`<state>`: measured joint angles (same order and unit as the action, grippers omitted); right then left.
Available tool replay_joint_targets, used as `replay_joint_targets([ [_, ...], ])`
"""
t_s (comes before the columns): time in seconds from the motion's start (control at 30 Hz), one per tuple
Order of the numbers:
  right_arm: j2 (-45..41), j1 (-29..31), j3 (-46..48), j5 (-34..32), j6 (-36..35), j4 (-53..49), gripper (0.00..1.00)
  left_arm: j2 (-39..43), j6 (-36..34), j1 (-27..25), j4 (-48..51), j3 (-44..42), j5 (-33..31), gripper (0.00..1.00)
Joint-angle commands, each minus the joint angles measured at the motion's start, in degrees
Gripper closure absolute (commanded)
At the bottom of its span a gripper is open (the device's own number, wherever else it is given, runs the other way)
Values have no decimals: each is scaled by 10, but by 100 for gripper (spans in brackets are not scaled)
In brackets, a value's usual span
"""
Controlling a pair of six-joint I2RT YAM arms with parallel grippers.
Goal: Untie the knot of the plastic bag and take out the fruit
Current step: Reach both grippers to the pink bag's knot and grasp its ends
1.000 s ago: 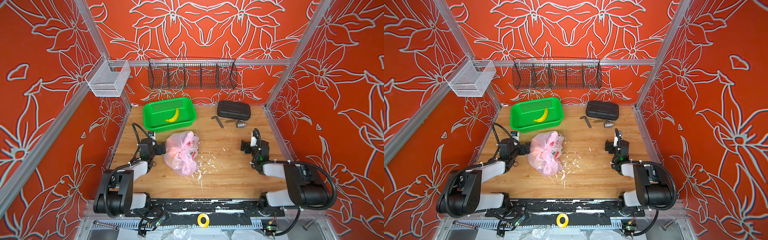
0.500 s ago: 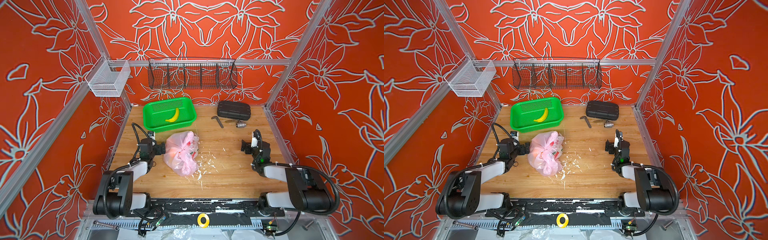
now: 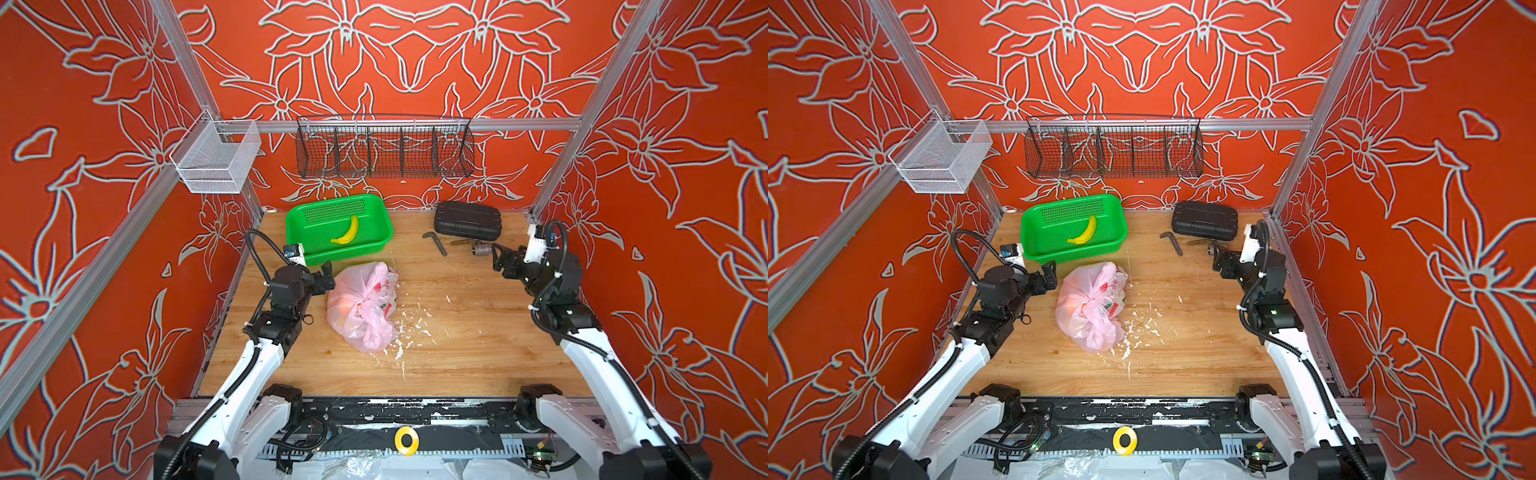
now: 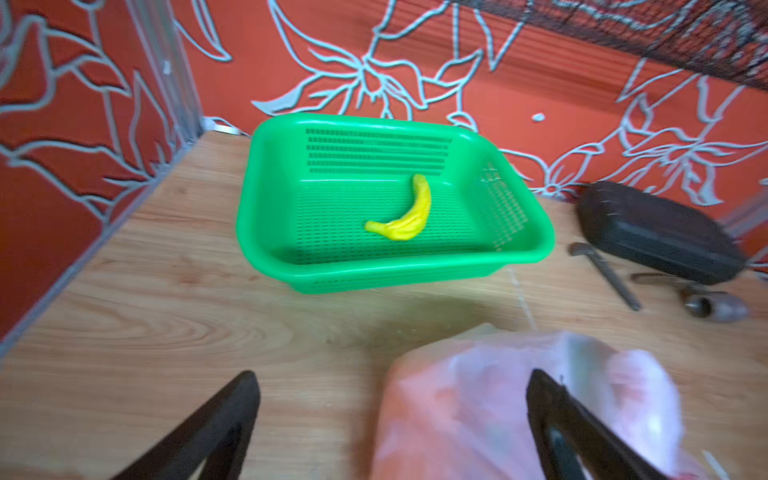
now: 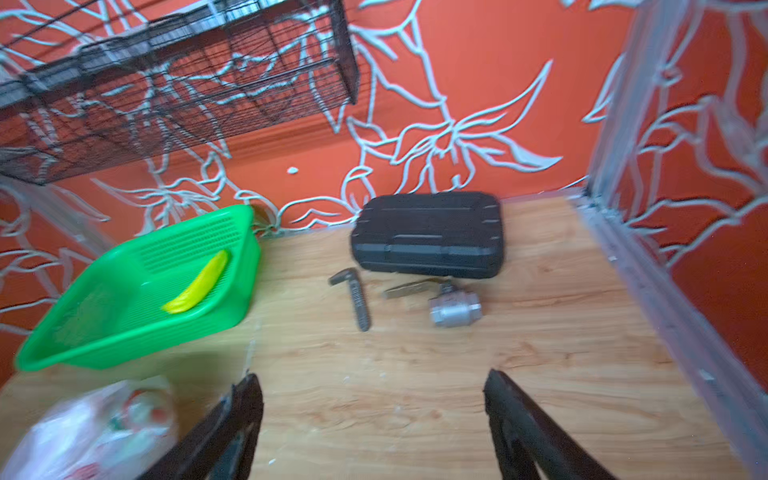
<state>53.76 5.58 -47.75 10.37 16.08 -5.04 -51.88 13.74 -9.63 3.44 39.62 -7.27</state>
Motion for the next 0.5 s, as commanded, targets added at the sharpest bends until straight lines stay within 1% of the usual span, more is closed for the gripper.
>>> replay_joint_targets([
  [0.0,38,62,-70,88,36,-157,16,-32,77,-22,158,93,62,4],
  [0.1,78,119,-118,132,47,-186,19,-85,96,-37,263,179,120,8],
  [0.13,90,138,-132,147,53,-192,20,-96,99,-42,290,199,137,9],
  [0.2,112,176,-150,162,59,-200,21,-112,109,-45,330,227,170,15],
  [0.33,150,260,-173,154,69,-199,21,-144,120,-49,370,246,243,27],
  [0.4,167,298,-176,137,85,-185,21,-164,120,-54,383,250,257,31],
  [0.47,185,333,-175,118,101,-165,22,-179,120,-61,391,249,253,34],
])
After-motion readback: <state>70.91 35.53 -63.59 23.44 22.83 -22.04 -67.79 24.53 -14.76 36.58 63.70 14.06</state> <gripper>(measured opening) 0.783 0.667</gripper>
